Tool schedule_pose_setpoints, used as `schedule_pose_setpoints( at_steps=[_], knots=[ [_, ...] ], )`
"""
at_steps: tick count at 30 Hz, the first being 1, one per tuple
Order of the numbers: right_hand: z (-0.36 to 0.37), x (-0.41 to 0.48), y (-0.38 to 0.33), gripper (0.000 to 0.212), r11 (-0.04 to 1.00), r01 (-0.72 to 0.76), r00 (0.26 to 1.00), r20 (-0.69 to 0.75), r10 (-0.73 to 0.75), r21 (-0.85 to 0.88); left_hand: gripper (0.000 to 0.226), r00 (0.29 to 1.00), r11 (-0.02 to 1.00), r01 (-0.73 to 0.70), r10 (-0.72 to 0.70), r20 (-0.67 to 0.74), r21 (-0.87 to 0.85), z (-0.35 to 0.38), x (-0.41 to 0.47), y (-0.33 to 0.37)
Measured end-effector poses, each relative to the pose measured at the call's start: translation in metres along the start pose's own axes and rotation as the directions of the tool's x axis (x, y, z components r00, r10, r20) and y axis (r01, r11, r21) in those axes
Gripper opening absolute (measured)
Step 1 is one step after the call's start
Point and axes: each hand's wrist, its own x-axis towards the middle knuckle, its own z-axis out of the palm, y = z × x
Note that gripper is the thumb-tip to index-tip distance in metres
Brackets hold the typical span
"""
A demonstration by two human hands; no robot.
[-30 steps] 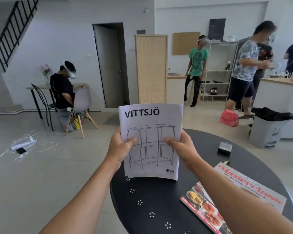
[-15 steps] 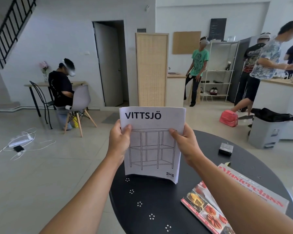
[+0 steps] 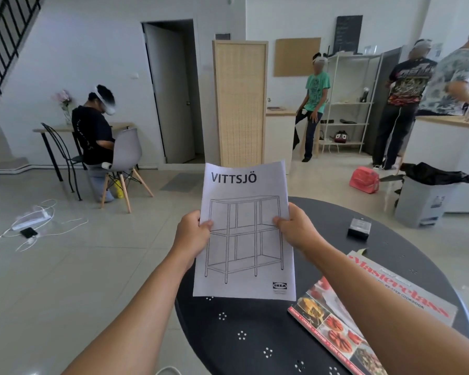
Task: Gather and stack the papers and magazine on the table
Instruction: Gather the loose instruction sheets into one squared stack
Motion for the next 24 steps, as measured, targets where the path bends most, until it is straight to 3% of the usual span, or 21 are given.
schedule_pose_setpoints(
  at_steps=[10,15,20,24],
  knots=[
    [0.011,0.013,0.049,0.02,0.96,-0.228,0.973,0.005,0.231,-0.162,0.021,0.981,0.969,0.19,-0.196,0.018,0.161,0.038,-0.005,-0.029],
    [0.017,0.031,0.062,0.025,0.932,-0.221,0.97,0.038,0.241,-0.288,0.025,0.969,0.946,0.242,-0.245,-0.013,0.217,0.051,0.007,-0.039],
    [0.023,0.047,0.074,0.037,0.92,-0.196,0.974,0.038,0.222,-0.338,0.01,0.974,0.916,0.221,-0.225,-0.028,0.336,0.063,0.025,-0.046],
    [0.026,0.061,0.081,0.048,0.906,-0.185,0.978,0.021,0.209,-0.381,0.024,0.981,0.874,0.192,-0.19,-0.048,0.447,0.07,0.041,-0.046]
  ],
)
